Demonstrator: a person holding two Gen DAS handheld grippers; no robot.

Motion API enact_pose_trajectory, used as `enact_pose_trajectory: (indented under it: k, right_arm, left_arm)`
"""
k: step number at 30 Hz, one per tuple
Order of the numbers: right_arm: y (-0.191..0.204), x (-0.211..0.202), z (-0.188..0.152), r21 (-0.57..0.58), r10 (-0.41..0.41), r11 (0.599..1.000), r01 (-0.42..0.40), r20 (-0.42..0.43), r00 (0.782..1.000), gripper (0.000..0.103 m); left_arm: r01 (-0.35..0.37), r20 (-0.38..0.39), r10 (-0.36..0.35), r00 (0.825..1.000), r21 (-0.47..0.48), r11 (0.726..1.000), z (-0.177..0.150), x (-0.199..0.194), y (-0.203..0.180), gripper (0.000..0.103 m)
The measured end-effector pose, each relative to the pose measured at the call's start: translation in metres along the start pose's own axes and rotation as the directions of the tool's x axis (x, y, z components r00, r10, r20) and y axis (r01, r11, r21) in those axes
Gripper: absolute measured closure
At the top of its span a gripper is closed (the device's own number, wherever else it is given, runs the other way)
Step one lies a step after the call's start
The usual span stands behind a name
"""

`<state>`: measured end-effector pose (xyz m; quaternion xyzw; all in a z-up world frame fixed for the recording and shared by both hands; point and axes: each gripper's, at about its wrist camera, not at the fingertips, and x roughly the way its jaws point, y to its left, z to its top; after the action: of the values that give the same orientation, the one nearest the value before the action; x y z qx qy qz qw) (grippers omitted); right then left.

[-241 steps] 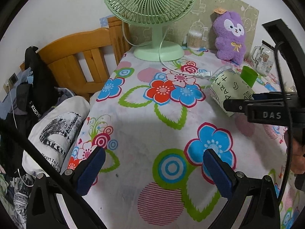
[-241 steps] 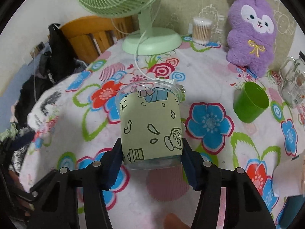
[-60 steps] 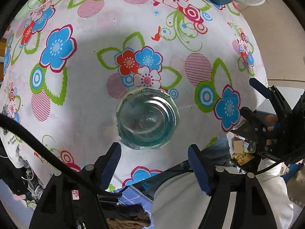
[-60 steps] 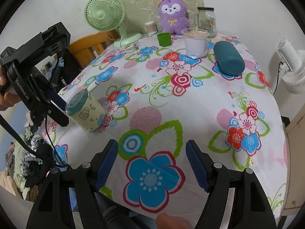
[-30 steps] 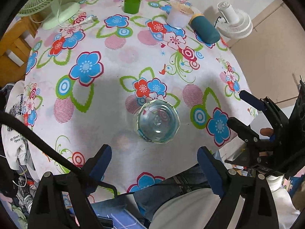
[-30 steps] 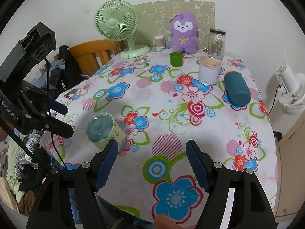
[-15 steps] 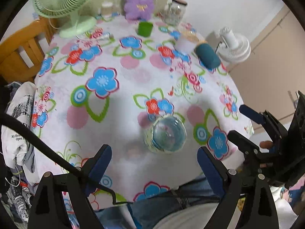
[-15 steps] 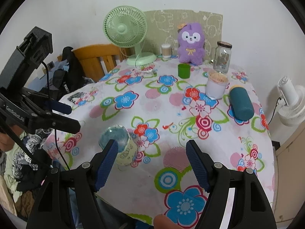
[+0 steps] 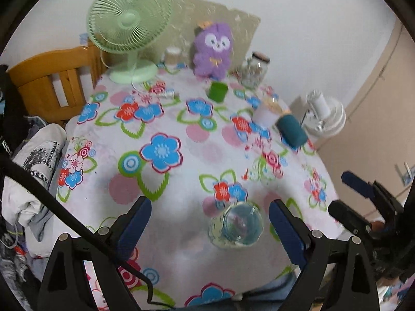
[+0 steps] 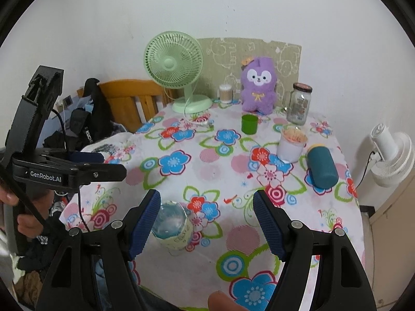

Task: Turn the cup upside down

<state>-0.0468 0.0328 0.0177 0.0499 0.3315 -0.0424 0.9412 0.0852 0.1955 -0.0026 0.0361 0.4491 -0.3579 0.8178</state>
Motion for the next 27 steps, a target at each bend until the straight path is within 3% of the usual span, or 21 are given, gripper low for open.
enact_pose_trajectory:
  k: [4,9,13,17,22,27]
  right_arm:
    - [0.005,-0.004,0.005,-0.008,-0.006,1.000,0.006,0.022,1.000,0.027]
    - [0.007,-0.009,0.008,-0.011,-0.007,1.000,0.008,0.043,0.999,0.027]
    - [0.008,-0.012,0.010,-0.009,-0.009,1.000,0.010,0.064,0.998,0.027]
    - [0.008,-0.016,0.011,-0.011,-0.026,1.000,0.027,0.094,0.995,0.027]
    - [0.010,-0.022,0.016,-0.013,-0.072,0.997,0.075,0.153,0.986,0.026]
    - [0.017,-0.034,0.017,-0.024,-0.090,0.995,0.099,0.233,0.968,0.014]
  left_arm:
    - [-0.044,0.093,0.046,0.995,-0.029,0.999,-0.003,-0.007,0.002,0.008]
    - [-0.100,0.216,0.113,0.970,-0.067,0.993,-0.008,-0.019,0.007,0.007]
    - [-0.159,0.276,0.173,0.945,-0.075,0.985,-0.013,-0.023,0.006,0.007]
    - [-0.174,0.318,0.190,0.929,-0.077,0.982,-0.019,-0.026,0.000,0.006]
    - [-0.199,0.389,0.222,0.894,-0.098,0.975,-0.023,-0.030,-0.006,0.001]
    - [-0.225,0.420,0.243,0.875,-0.093,0.970,-0.025,-0.032,-0.011,0.001]
